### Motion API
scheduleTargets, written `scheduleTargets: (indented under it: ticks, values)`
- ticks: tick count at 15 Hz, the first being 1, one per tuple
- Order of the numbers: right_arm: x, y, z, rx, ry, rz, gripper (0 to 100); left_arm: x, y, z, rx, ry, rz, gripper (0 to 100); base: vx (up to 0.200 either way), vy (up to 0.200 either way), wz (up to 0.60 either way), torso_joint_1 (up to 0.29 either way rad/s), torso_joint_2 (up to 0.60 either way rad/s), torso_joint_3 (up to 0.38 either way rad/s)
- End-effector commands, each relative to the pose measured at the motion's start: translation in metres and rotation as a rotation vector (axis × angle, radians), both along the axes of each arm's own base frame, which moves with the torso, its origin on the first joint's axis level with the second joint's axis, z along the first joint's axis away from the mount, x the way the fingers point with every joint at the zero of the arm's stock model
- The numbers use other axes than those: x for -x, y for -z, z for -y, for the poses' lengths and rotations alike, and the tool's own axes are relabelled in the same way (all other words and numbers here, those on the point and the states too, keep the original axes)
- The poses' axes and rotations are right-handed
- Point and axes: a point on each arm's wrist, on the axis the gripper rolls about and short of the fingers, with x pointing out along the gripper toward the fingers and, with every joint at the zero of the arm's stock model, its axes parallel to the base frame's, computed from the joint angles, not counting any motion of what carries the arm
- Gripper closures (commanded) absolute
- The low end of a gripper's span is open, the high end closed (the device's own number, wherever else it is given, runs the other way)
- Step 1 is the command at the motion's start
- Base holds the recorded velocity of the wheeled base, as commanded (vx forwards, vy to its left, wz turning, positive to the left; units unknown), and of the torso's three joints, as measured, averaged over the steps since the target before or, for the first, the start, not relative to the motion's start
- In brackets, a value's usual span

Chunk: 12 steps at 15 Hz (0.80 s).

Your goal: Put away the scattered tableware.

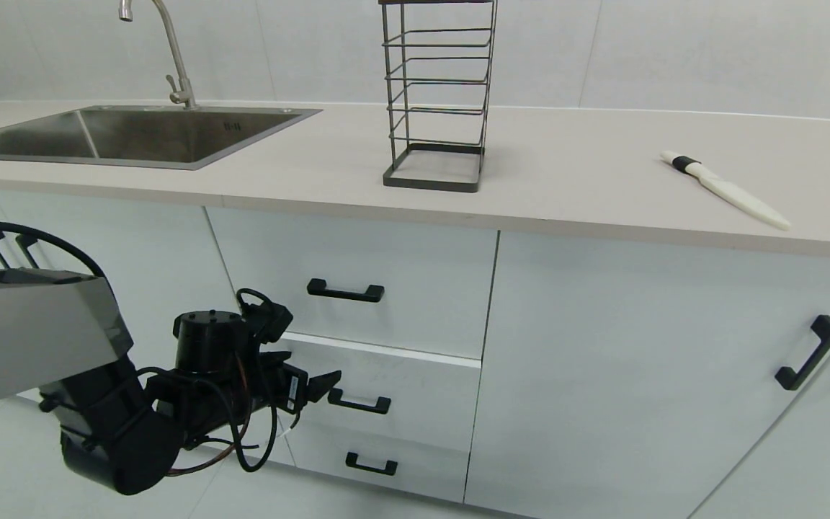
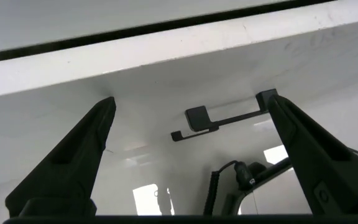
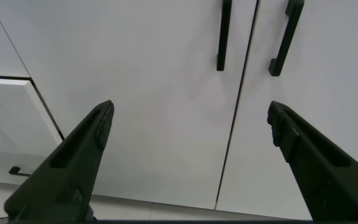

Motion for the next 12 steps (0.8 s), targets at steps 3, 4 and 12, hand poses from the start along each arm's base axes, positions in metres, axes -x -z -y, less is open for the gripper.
scheduleTargets:
  ticks: [3,4,12]
  values:
    - [0.0,0.0,0.0,0.0,0.0,-0.002,0,-0.009,0.004,0.0,0.007,-0.012,0.008,0,0.0,0.0,0.0,0.0,0.0,0.0]
    - [0.0,0.0,0.0,0.0,0.0,-0.002,0,-0.002,0.005,-0.001,0.0,-0.011,-0.009,0,0.0,0.0,0.0,0.0,0.0,0.0]
    - [0.0,0.0,0.0,0.0,0.0,-0.002,0,0.087,-0.049,-0.024,0.018,0.002,0.077,0,0.0,0.0,0.0,0.0,0.0,0.0]
